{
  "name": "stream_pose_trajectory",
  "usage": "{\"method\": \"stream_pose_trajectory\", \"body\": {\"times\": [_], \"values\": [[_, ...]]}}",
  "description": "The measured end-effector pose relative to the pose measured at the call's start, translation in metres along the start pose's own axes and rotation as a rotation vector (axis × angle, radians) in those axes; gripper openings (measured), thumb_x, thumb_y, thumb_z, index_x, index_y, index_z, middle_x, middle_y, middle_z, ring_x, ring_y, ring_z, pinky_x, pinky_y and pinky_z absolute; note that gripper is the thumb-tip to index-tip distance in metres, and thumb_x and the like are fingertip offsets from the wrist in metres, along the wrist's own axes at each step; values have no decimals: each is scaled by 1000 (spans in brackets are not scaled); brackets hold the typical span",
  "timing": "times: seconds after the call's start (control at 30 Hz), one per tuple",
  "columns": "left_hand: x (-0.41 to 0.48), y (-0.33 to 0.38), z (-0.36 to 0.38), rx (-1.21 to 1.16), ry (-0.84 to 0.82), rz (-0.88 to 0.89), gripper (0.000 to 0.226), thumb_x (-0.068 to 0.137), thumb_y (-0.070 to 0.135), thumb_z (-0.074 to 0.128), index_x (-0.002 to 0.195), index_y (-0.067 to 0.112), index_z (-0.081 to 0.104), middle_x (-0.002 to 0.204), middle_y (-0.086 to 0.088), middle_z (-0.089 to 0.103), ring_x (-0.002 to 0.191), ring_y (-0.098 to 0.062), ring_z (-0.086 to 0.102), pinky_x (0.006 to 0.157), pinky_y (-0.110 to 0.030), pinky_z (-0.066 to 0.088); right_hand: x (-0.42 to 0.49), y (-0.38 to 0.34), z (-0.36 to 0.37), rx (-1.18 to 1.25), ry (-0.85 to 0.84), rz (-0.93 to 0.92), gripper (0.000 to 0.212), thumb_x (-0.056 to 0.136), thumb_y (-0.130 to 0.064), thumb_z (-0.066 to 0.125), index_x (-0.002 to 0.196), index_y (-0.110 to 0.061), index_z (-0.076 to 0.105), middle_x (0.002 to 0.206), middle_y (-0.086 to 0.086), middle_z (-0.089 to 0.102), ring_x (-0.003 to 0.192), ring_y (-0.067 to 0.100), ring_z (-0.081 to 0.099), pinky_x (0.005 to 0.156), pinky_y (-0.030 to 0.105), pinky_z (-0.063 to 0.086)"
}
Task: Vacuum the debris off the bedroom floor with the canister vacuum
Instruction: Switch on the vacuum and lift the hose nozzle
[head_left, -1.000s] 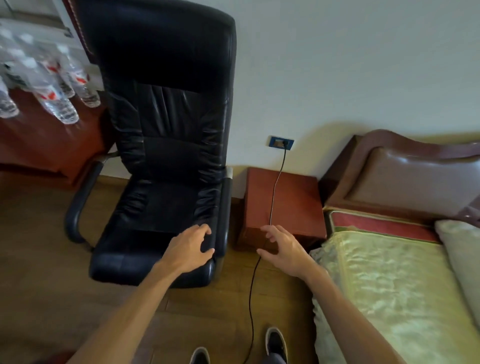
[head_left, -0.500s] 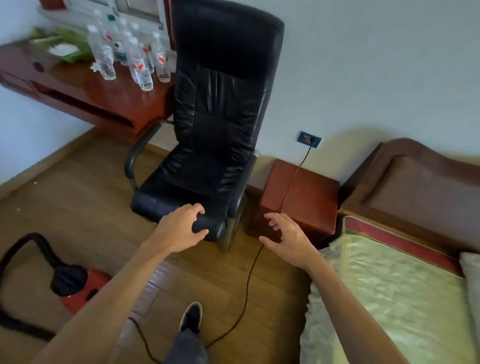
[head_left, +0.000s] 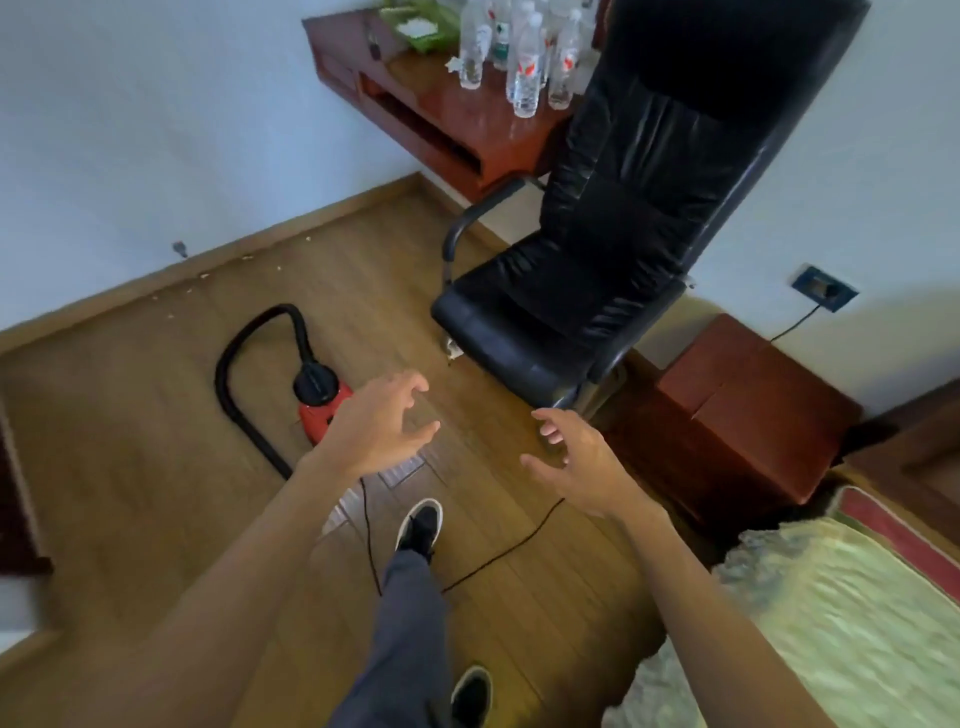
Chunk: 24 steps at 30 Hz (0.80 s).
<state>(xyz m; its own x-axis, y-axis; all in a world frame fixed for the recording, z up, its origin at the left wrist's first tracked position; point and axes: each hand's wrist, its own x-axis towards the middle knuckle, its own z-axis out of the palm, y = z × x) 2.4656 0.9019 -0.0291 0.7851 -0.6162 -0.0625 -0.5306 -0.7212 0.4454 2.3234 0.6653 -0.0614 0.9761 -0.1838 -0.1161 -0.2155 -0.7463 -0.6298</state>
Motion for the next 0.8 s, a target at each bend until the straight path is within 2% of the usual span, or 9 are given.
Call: {"method": "stream_pose_trajectory", "body": {"times": [0.13, 0.2, 0.33, 0.4, 0.5, 0.63, 0.8], "values": [[-40, -37, -6, -8, 56, -44, 47, 84, 50, 64, 120, 24, 52, 98, 9, 57, 82, -6, 54, 63, -21, 40, 8, -29, 36, -1, -86, -30, 59, 91, -43, 64, 143, -26, 41, 126, -8, 50, 111, 5, 49, 95, 27, 48], [-59, -58, -3, -33, 97, -82, 44, 83, 48, 65, 117, 22, 52, 95, 8, 56, 79, -7, 55, 61, -23, 43, 13, -42, 53, 3, -127, -58, 59, 91, -42, 63, 143, -25, 40, 125, -8, 50, 111, 5, 48, 94, 25, 46], [-84, -88, 4, -22, 162, -159, 44, 82, 45, 65, 117, 20, 53, 101, 3, 59, 87, -18, 60, 74, -38, 53, 35, -52, 86, -14, -149, -119, 60, 90, -40, 65, 143, -26, 40, 123, -13, 47, 112, 4, 48, 93, 23, 44], [-93, -98, 1, -8, 198, -163, 44, 83, 44, 64, 118, 21, 52, 103, 3, 59, 90, -18, 59, 78, -38, 53, 46, -61, 98, -12, -147, -150, 59, 90, -38, 66, 142, -24, 42, 125, -10, 50, 111, 5, 49, 95, 27, 47], [-98, -104, -12, 47, 188, -182, 41, 84, 46, 61, 117, 24, 50, 101, 5, 58, 88, -16, 58, 74, -36, 53, 49, -74, 110, 24, -154, -136, 60, 89, -37, 67, 142, -21, 43, 128, -5, 52, 112, 7, 51, 98, 33, 49], [-98, -108, -26, 68, 167, -210, 40, 84, 46, 61, 116, 26, 49, 101, 6, 56, 87, -14, 57, 73, -36, 54, 49, -85, 118, 42, -178, -132, 62, 89, -38, 68, 143, -24, 41, 130, -6, 52, 112, 4, 49, 96, 26, 46], [-106, -111, -23, 83, 136, -231, 42, 84, 45, 63, 118, 23, 51, 102, 3, 58, 92, -18, 58, 76, -38, 53, 46, -89, 118, 86, -198, -121, 63, 89, -35, 69, 144, -22, 42, 130, -6, 52, 113, 4, 49, 96, 28, 47]]}}
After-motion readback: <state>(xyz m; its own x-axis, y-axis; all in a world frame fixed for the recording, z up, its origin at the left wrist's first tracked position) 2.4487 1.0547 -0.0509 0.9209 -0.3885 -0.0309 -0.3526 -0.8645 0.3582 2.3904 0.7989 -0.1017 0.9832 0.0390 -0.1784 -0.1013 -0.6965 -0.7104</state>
